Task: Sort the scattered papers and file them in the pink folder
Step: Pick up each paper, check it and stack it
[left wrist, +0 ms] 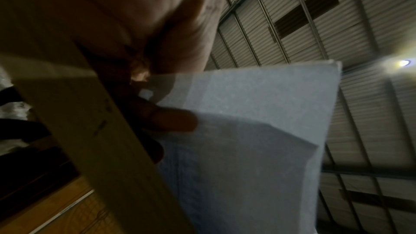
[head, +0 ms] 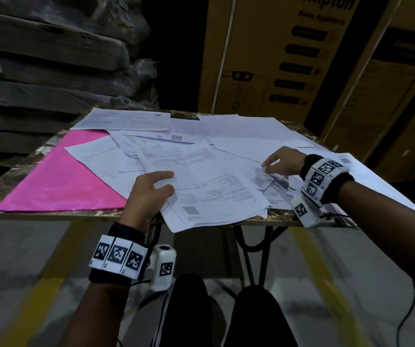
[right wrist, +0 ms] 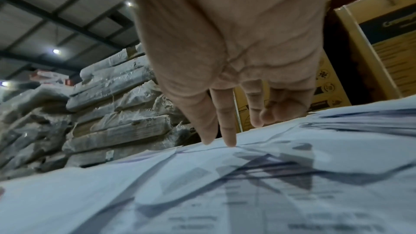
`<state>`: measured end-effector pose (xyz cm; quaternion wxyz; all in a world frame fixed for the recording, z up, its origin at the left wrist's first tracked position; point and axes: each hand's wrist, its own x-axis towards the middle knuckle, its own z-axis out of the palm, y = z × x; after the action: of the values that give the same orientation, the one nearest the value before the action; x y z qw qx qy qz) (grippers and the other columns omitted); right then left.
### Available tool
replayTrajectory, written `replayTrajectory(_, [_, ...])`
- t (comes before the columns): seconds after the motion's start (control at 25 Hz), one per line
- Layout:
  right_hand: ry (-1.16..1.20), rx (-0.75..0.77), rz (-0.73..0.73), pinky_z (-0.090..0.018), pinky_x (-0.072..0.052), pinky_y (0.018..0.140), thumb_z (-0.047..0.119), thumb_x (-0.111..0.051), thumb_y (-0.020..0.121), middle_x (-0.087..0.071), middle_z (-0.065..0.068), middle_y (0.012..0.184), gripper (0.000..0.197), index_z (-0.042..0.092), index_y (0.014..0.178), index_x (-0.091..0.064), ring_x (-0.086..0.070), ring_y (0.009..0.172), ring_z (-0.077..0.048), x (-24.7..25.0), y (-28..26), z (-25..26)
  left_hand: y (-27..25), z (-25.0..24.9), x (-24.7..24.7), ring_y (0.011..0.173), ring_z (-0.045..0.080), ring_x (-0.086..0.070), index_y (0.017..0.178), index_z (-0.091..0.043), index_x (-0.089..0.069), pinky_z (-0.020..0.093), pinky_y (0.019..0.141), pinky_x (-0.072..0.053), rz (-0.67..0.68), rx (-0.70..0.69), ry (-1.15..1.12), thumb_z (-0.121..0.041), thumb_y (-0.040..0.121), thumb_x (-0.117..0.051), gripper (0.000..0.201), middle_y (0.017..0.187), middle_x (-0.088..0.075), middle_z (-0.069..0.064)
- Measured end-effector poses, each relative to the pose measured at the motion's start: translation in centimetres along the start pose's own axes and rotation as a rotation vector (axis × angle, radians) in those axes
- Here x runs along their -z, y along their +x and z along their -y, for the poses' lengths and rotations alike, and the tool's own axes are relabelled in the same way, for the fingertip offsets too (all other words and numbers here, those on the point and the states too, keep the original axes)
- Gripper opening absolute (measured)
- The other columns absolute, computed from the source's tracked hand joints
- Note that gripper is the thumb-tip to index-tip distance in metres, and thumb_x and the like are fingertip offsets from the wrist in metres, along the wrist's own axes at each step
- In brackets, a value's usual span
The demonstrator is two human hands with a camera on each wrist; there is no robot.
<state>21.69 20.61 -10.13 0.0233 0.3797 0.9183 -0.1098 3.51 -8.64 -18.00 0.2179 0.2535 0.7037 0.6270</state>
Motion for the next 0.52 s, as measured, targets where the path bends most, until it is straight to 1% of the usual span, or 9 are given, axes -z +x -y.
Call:
replayTrajectory(0.08, [-0.131,0.007,0.055,-0.033,-0.038,0.103,0.038,-0.063,0.093,-0.051,-0.006,0.146,0.033,0.028,0.124,-0.068,-0.048,0.131,-0.028,-0.1,0.3,0.1,0.0,0.0,0.1,0.106,0.024,-0.066,0.119,-0.022,-0.07,0.049,0.09,-0.057,0.003,0.01,-0.009,-0.006,0.088,-0.063,0.036,0.122,-0.066,0.003])
replayTrajectory(0.16, [-0.185,0.022,0.134,-0.036,-0.033,0.107,0.042,-0.059,0.096,-0.041,-0.007,0.154,0.042,0.03,0.137,-0.058,-0.043,0.136,-0.029,-0.3,0.8,0.2,0.0,0.0,0.1,0.108,0.025,-0.066,0.118,-0.022,-0.07,0.05,0.092,-0.056,0.003,0.011,-0.015,-0.007,0.087,-0.064,0.035,0.123,-0.066,0.003])
replayTrajectory(0.24, [-0.296,0.049,0.203,-0.04,-0.032,0.112,0.047,-0.051,0.098,-0.035,-0.008,0.158,0.054,0.03,0.149,-0.041,-0.039,0.139,-0.03,-0.5,1.1,0.4,0.1,0.1,0.2,0.108,0.026,-0.066,0.117,-0.023,-0.071,0.051,0.092,-0.056,-0.004,0.017,-0.02,-0.007,0.086,-0.064,0.035,0.123,-0.066,0.003])
replayTrajectory(0.32, [-0.394,0.068,0.225,-0.04,-0.03,0.114,0.048,-0.045,0.101,-0.032,-0.009,0.159,0.059,0.027,0.154,-0.03,-0.035,0.142,-0.03,-0.8,1.4,0.7,0.2,0.2,0.1,0.107,0.026,-0.066,0.118,-0.022,-0.07,0.051,0.091,-0.057,-0.017,0.015,-0.03,-0.007,0.086,-0.064,0.036,0.123,-0.066,0.003])
replayTrajectory(0.4, [-0.428,0.066,0.245,-0.04,-0.025,0.116,0.048,-0.041,0.102,-0.025,-0.011,0.161,0.061,0.024,0.156,-0.024,-0.027,0.147,-0.03,-1.0,1.6,0.9,0.2,0.3,0.0,0.107,0.026,-0.066,0.118,-0.022,-0.07,0.051,0.091,-0.057,-0.031,0.017,-0.038,-0.007,0.086,-0.064,0.036,0.123,-0.066,0.003])
replayTrajectory(0.52, [-0.48,0.056,0.242,-0.041,-0.015,0.119,0.055,-0.035,0.102,-0.012,-0.012,0.165,0.067,0.022,0.158,-0.02,-0.013,0.152,-0.028,-0.9,1.6,1.5,0.2,0.4,0.0,0.11,0.023,-0.065,0.118,-0.02,-0.07,0.047,0.094,-0.056,-0.048,0.003,-0.047,-0.005,0.086,-0.064,0.037,0.124,-0.065,0.001])
